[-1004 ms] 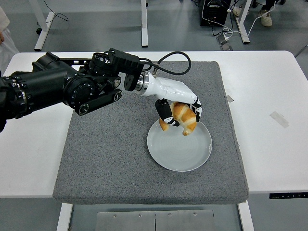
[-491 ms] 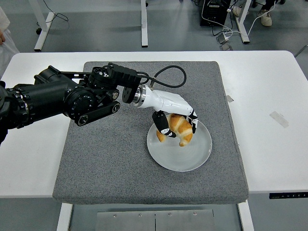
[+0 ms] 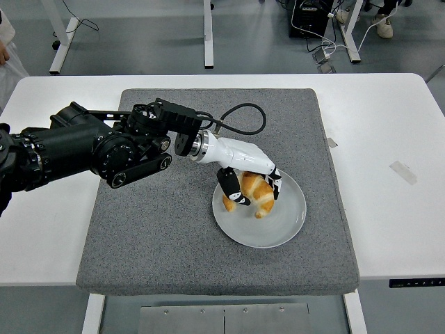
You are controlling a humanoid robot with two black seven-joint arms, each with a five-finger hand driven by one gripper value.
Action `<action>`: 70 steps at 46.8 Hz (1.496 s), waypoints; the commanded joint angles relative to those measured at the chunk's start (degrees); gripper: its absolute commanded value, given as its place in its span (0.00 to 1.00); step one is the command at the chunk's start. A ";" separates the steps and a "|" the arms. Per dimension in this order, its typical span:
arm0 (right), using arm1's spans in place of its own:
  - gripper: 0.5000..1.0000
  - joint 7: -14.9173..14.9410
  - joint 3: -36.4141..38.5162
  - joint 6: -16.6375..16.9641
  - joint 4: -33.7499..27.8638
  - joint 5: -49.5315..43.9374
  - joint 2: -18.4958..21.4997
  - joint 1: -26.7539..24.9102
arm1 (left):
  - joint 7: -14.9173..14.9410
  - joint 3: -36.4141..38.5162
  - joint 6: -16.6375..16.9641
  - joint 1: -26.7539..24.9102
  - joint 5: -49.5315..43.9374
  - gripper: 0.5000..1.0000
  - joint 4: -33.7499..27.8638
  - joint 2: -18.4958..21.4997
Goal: Place the bread on the plate
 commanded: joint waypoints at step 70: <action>1.00 0.00 -0.43 -0.09 -0.09 0.00 0.00 -0.01 | 0.00 -16.24 0.89 3.54 -59.29 0.99 2.45 0.00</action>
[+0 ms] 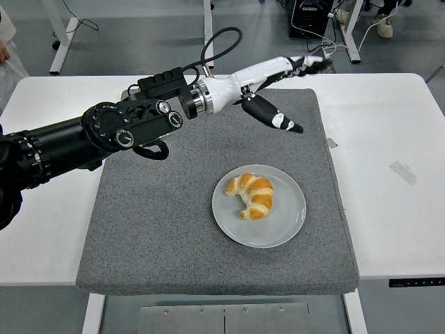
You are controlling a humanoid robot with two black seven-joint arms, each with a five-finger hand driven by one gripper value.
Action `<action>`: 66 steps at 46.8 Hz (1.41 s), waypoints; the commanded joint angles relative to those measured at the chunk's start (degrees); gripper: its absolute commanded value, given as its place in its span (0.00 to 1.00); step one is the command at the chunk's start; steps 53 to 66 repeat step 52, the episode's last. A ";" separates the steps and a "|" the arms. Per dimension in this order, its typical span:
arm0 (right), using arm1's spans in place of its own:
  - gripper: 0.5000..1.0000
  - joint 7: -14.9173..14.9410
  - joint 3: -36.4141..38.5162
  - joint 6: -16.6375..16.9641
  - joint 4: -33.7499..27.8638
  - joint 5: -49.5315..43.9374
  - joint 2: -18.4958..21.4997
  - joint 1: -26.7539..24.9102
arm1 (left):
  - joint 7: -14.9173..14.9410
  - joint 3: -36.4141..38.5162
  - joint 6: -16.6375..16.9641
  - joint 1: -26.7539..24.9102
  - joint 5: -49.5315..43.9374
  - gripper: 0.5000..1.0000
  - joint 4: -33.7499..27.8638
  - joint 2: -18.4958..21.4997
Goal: Place the bread on the plate
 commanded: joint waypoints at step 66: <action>1.00 0.00 -0.18 0.00 0.09 0.00 0.00 -0.27 | 16.99 -55.67 4.14 28.28 -34.96 0.99 3.57 1.23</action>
